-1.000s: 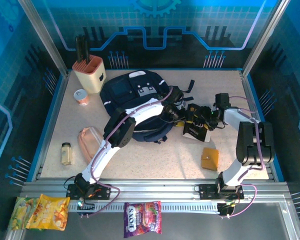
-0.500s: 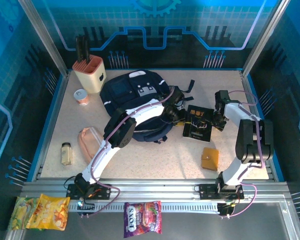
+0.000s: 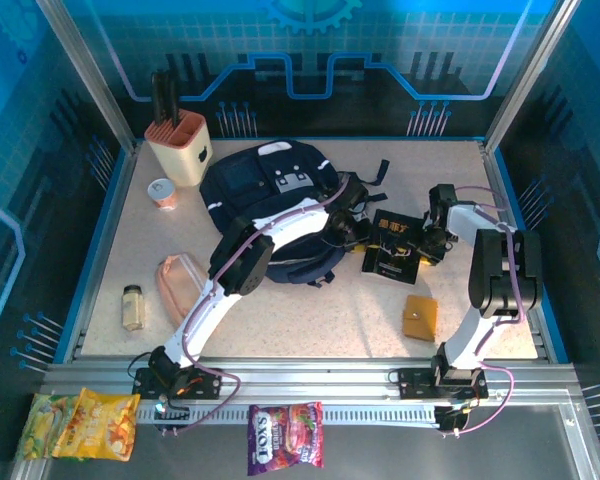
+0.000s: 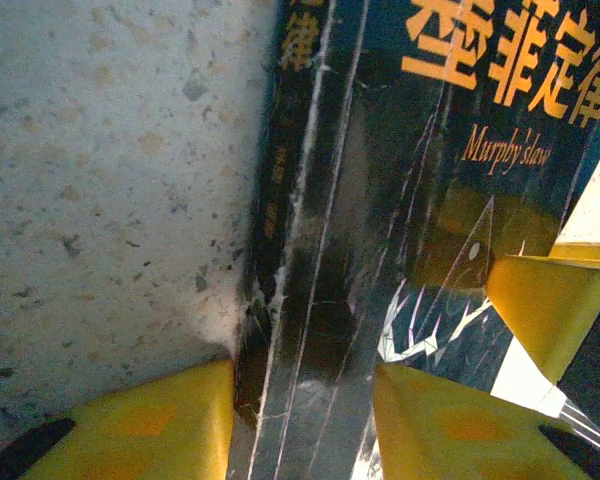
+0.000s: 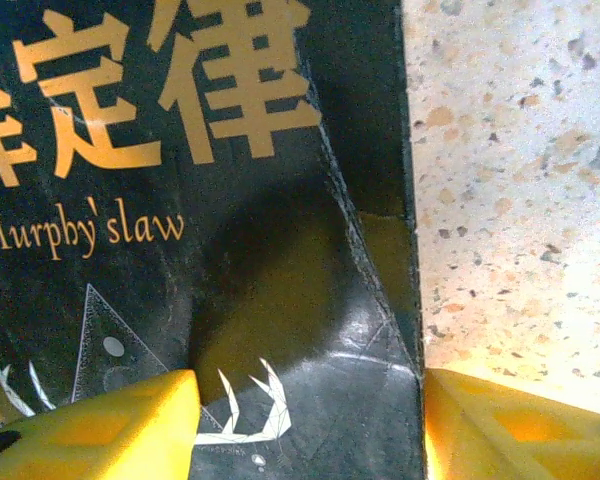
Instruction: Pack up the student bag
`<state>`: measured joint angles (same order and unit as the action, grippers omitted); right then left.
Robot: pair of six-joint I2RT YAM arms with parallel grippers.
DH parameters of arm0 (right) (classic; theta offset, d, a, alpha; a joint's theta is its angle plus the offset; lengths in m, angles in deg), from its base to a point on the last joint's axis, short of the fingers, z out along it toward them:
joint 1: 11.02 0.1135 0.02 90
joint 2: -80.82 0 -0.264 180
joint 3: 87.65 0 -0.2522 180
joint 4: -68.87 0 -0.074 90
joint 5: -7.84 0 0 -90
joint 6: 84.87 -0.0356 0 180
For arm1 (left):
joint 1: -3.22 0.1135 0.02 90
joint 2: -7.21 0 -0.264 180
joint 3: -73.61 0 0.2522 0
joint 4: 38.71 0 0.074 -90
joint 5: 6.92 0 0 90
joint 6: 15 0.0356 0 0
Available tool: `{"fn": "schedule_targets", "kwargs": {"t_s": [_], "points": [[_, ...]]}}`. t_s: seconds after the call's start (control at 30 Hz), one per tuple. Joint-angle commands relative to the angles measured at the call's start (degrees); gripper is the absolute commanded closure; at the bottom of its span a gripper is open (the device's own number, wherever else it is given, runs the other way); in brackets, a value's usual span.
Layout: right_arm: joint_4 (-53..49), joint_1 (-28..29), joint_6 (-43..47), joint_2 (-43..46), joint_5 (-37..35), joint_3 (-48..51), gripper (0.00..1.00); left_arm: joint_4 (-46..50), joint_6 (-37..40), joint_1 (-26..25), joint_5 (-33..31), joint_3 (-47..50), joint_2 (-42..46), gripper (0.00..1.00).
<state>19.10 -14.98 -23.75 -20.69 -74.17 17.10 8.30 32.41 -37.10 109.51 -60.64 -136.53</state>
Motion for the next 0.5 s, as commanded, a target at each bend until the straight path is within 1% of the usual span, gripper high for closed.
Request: {"fn": "schedule_targets", "kwargs": {"t_s": [0.0, 0.17, 0.3, 0.47], "points": [[1.63, 0.26, -0.64, -1.38, 7.46, 0.67, 0.41, -1.48, -1.23, -1.02, 7.95, -3.10, -0.27, 0.60], [2.87, 0.17, -1.30, -1.34, 9.04, 1.35, 0.43, -4.34, -1.12, -0.99, 9.95, -1.18, 5.43, 0.64], [3.92, 0.30, -1.70, -1.24, 9.88, 1.90, 0.45, -5.34, -0.56, -1.00, 9.39, 2.05, 9.86, 0.65], [4.80, 1.41, -1.88, -1.48, 10.80, 1.84, 0.47, -5.83, -0.05, -1.01, 8.01, 5.79, 12.76, 0.67]]}}
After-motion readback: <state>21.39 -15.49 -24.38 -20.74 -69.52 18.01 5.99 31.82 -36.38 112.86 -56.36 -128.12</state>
